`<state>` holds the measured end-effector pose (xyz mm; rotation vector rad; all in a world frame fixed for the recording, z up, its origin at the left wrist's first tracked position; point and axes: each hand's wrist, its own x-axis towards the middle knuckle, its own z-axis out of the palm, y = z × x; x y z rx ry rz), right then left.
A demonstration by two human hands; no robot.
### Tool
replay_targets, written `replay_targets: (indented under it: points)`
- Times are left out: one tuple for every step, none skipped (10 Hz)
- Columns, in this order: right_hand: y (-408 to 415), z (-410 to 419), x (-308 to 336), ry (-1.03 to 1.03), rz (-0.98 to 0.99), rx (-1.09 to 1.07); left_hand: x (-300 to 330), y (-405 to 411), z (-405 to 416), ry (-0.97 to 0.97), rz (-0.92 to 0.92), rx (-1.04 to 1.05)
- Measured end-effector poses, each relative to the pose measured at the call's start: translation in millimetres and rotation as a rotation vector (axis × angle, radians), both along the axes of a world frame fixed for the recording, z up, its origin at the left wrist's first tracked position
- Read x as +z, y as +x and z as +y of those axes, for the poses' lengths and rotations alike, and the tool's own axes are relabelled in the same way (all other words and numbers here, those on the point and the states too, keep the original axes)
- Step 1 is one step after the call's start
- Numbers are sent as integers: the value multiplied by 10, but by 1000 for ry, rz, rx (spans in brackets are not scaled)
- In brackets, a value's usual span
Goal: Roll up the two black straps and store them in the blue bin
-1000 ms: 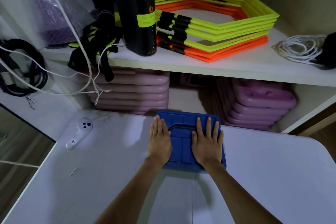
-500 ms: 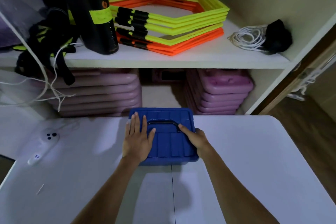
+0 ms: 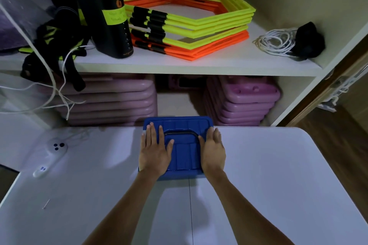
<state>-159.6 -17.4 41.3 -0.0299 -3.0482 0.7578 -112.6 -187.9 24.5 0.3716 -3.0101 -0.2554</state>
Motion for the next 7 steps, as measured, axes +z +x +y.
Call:
replay_targets:
  points:
    - [45, -19, -8, 174, 52, 238, -6, -4, -3, 0, -7, -10]
    - [24, -49, -50, 266, 108, 432, -1, -6, -3, 25, -18, -8]
    - [-10, -56, -70, 346, 64, 488, 7, 5, 0, 30, -19, -10]
    - [-24, -50, -89, 357, 49, 482, 28, 3, -2, 38, -29, -8]
    - [-14, -60, -65, 342, 6, 488, 17, 16, -9, 46, -54, -13]
    - [-97, -84, 67, 305, -113, 491, 73, -79, -101, 155, -111, -34]
    - [6, -24, 252, -65, -269, 432, 197, 41, -182, 420, -67, -47]
